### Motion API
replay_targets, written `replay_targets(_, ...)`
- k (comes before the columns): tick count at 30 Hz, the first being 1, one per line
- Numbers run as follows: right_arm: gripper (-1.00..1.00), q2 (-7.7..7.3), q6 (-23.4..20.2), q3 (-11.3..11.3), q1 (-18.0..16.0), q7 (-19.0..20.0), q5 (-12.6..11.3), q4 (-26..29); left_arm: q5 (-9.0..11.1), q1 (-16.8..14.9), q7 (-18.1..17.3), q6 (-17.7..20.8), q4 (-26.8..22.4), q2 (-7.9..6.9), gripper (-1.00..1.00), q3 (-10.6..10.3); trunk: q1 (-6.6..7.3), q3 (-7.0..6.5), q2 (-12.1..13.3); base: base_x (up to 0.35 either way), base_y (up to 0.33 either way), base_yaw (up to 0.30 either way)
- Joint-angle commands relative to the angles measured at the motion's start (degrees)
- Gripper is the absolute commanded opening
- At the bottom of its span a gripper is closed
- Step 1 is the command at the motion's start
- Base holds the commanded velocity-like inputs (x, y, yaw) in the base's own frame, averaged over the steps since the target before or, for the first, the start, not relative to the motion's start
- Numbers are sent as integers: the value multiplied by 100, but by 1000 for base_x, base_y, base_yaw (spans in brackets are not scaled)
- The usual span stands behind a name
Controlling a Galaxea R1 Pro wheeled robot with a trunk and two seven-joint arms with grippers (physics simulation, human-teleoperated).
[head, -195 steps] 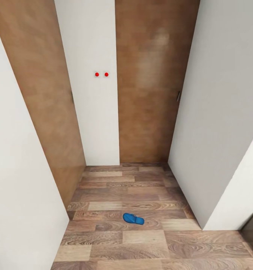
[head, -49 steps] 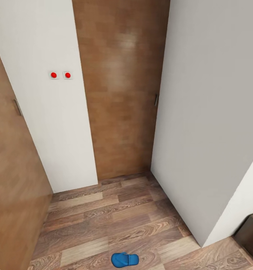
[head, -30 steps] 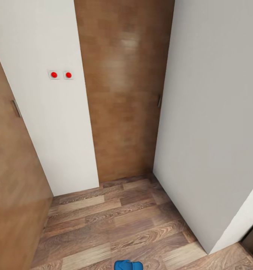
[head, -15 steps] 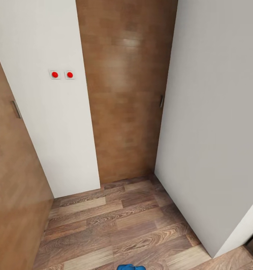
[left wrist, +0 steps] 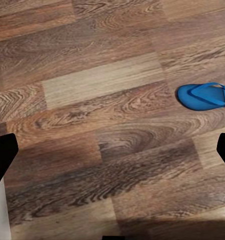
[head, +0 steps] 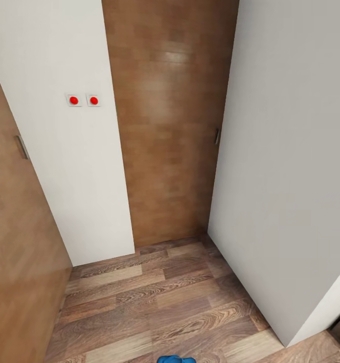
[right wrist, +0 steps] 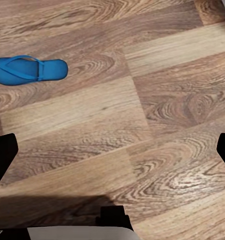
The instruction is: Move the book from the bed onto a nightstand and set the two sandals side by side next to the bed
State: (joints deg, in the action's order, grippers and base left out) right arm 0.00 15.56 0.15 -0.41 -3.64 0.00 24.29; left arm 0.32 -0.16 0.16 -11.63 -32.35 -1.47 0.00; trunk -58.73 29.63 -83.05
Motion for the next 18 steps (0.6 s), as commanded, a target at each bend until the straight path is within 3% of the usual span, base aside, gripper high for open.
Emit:
replay_targets(1, 100, 0, 17, 2, -3, -14, -2, -4, 3, -2, 2, -15, 0, -1, 100, 0, 0, 5, -3, 0, 0, 0)
replay_targets(10, 100, 8, -78, -6, -6, -37, -49, 76, 3, -2, 2, -15, 0, -2, 100, 3, 0, 5, -3, 0, 0, 0)
replay_targets(13, 100, 80, -225, -6, -19, -49, -60, 219, 3, -2, 2, -15, 0, -2, 100, 1, 0, 5, -3, 0, 0, 0)
replay_targets(16, 100, 232, -950, -6, -48, -51, -129, 531, 3, -3, 2, -15, 0, -2, 100, 2, 0, 5, -3, 0, 0, 0)
replay_targets(18, 100, 317, -1626, -7, -108, -47, -298, 807, 3, -2, 2, -15, 0, -2, 100, 1, 0, 5, -3, 0, 0, 0)
